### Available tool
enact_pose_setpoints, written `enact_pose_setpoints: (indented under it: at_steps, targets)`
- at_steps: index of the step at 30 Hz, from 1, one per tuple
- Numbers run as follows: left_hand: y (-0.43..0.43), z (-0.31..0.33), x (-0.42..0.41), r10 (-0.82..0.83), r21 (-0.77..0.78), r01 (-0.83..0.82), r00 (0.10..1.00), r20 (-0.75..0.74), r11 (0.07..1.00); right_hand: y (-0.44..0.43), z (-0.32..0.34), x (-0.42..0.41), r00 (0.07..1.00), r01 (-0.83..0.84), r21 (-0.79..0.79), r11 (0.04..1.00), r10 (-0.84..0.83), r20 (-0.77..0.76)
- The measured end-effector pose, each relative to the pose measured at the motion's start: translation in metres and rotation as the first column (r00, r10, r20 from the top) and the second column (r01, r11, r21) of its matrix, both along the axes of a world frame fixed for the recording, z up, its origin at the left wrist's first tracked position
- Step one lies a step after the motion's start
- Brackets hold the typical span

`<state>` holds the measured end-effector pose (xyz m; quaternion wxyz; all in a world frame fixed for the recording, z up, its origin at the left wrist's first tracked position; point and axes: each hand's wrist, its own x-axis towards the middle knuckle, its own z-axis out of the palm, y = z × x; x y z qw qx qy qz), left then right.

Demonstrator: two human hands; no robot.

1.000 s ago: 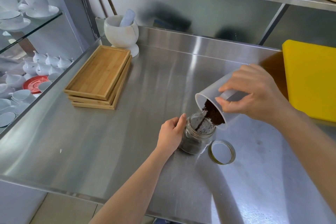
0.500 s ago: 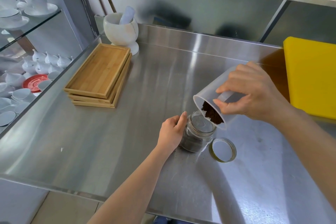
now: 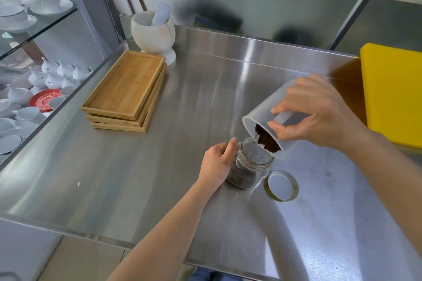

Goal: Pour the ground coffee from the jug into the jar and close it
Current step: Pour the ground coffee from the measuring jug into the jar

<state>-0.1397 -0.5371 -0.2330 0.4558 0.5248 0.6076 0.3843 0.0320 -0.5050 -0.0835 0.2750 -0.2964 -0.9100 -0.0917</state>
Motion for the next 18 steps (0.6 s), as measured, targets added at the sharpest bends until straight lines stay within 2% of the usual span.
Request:
enact_pose_setpoints:
  at_steps: [8,18]
  targets:
    - [0.0002,-0.0005,-0.0009,0.000,0.000,0.000,1.000,0.008,1.000,0.0007,0.0034,-0.0017,1.000,-0.021,-0.032,0.999,0.021,0.003]
    - [0.0000,0.0006,-0.0006,-0.002,-0.001,0.002,1.000,-0.010,1.000,-0.0009,0.0068,-0.0021,1.000,-0.018,0.023,1.000,0.017,0.025]
